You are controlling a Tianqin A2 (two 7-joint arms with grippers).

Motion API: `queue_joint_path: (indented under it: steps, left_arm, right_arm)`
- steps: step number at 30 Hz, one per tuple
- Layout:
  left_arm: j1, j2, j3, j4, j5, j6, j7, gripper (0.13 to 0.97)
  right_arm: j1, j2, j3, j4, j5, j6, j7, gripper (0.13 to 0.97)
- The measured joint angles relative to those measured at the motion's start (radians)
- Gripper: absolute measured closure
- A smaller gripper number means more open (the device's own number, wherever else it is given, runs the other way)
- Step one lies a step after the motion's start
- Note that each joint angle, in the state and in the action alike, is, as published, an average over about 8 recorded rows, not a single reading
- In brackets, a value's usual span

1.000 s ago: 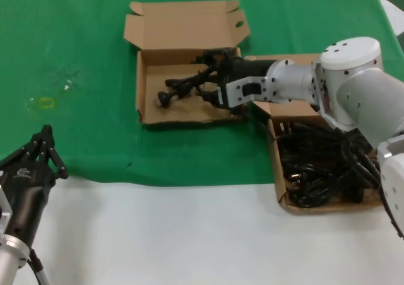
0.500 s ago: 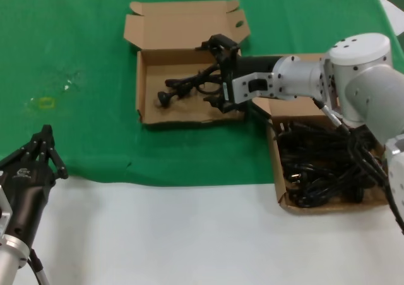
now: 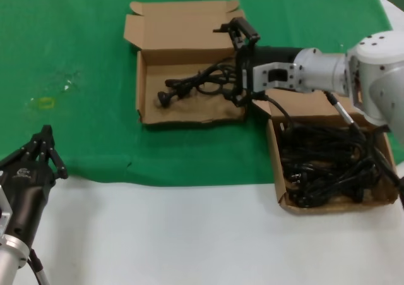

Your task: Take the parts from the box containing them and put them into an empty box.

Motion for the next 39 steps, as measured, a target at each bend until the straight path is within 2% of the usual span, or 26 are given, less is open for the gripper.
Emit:
queue_joint_path:
  steps: [5, 13, 21, 30, 38, 39]
  left_arm:
    - [0.000, 0.000, 0.000, 0.000, 0.000, 0.000, 0.000, 0.953]
    - [0.000, 0.000, 0.000, 0.000, 0.000, 0.000, 0.000, 0.944]
    - [0.000, 0.000, 0.000, 0.000, 0.000, 0.000, 0.000, 0.934]
    - [0.000, 0.000, 0.000, 0.000, 0.000, 0.000, 0.000, 0.845]
    - [0.000, 0.000, 0.000, 0.000, 0.000, 0.000, 0.000, 0.684]
    - [0.000, 0.000, 0.000, 0.000, 0.000, 0.000, 0.000, 0.684]
  right_arm:
    - [-0.042, 0.028, -0.013, 0.091, -0.009, -0.004, 0.064, 0.158]
    - [-0.073, 0.036, -0.011, 0.133, -0.007, 0.009, 0.098, 0.133]
    - [-0.172, 0.049, 0.011, 0.240, 0.011, 0.070, 0.194, 0.129]
    - [-0.315, 0.067, 0.043, 0.395, 0.037, 0.158, 0.334, 0.129]
    - [-0.446, 0.084, 0.072, 0.537, 0.061, 0.238, 0.460, 0.129]
    - [-0.462, 0.086, 0.075, 0.554, 0.064, 0.247, 0.476, 0.129]
